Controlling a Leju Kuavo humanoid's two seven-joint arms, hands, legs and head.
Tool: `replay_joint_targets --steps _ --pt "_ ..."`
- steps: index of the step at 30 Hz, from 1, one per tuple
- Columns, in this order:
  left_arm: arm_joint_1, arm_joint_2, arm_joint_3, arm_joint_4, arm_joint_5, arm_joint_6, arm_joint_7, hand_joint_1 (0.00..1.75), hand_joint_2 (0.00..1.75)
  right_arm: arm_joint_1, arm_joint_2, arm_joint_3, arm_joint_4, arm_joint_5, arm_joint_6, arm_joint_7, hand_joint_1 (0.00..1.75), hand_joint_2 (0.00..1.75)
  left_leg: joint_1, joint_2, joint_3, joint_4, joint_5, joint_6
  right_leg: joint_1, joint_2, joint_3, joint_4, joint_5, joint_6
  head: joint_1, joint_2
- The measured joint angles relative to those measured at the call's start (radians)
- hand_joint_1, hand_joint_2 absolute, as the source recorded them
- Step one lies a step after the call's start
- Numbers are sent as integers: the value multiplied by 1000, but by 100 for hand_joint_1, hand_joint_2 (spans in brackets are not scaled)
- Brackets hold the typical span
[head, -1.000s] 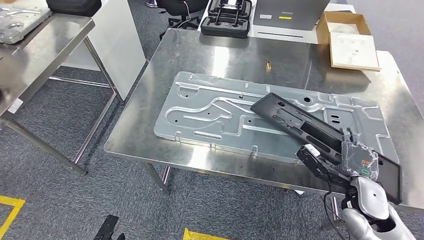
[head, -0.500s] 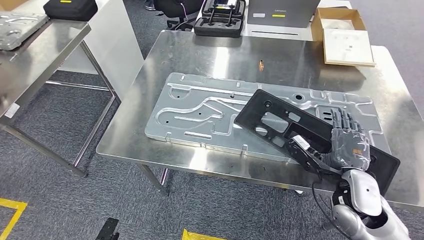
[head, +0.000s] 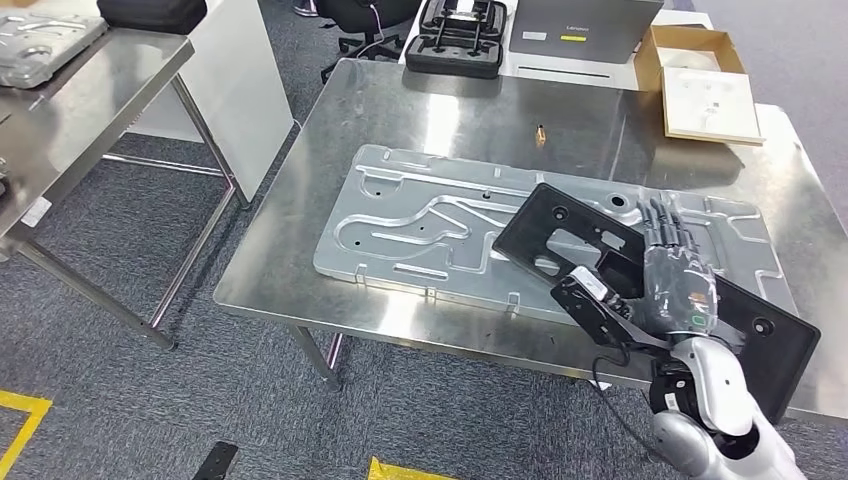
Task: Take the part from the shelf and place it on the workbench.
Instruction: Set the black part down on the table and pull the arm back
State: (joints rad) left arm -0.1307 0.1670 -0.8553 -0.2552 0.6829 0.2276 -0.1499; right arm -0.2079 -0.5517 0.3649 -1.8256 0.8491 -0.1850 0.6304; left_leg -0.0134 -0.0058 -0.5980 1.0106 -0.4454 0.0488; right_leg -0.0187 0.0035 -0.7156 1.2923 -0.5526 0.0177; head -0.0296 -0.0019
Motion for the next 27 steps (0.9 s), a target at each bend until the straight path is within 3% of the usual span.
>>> replay_joint_targets --steps 2,4,5,9,11,13,15,16,18,20,24,25,27 --pt "3 -3 0 0 -2 3 3 0 175 -10 12 13 -7 1 -10 -4 0 0 1 -1 -1 11 -7 -4 0 -1 66 -133 60 -2 0 0" --pt "5 -4 0 0 -4 6 3 0 175 -15 18 21 -11 5 -20 -5 0 0 -2 -2 -6 24 -14 -11 2 -1 109 -220 83 -6 0 0" --pt "6 -5 0 0 -3 7 2 0 175 -16 19 22 -13 10 -25 -5 0 0 -2 -2 -9 27 -15 -14 4 -1 111 -225 79 -8 -1 0" --pt "10 -5 0 0 4 9 -8 0 0 -18 20 31 -19 28 -37 -3 0 0 -1 -2 -16 36 -22 -30 4 1 112 -233 88 -24 -2 0" --pt "9 -6 0 0 8 9 -13 0 0 -19 20 31 -24 29 -39 -2 0 0 2 -1 -45 101 -65 -42 1 -1 114 -238 92 -31 -5 0" --pt "10 -7 0 0 12 10 -18 0 0 -20 20 31 -26 29 -41 -1 0 0 8 0 -101 225 -125 -53 1 -3 112 -238 93 -34 -8 0" --pt "13 -9 0 0 16 12 -25 0 0 -18 20 31 -27 28 -42 3 0 0 13 0 -132 292 -139 -58 2 -3 111 -237 93 -34 -8 0" --pt "14 -9 0 0 17 13 -29 0 0 -17 20 31 -28 28 -43 6 0 0 15 0 -121 273 -119 -58 2 -2 111 -237 93 -34 -8 0" --pt "14 -10 0 0 18 18 -37 0 0 -15 20 31 -34 27 -44 12 0 0 16 -1 -59 150 -58 -54 1 -1 112 -236 93 -33 -8 0" --pt "13 -10 0 0 20 22 -45 0 0 -14 18 31 -44 27 -44 19 0 0 12 -1 -8 47 -26 -47 2 0 109 -236 95 -25 -7 0" --pt "18 -11 0 0 48 21 -68 0 0 -7 7 31 -77 34 -21 48 0 0 5 0 2 15 -15 -27 -1 1 106 -240 99 -3 -6 0" --pt "20 -11 1 0 57 18 -75 0 0 -5 2 31 -87 37 -12 55 0 0 6 1 3 9 -9 -19 -1 1 101 -225 84 0 -6 0" --pt "23 -11 2 0 69 11 -85 0 0 1 -6 31 -101 42 -2 61 0 0 6 4 3 1 -2 -7 0 1 67 -138 22 1 -5 0"
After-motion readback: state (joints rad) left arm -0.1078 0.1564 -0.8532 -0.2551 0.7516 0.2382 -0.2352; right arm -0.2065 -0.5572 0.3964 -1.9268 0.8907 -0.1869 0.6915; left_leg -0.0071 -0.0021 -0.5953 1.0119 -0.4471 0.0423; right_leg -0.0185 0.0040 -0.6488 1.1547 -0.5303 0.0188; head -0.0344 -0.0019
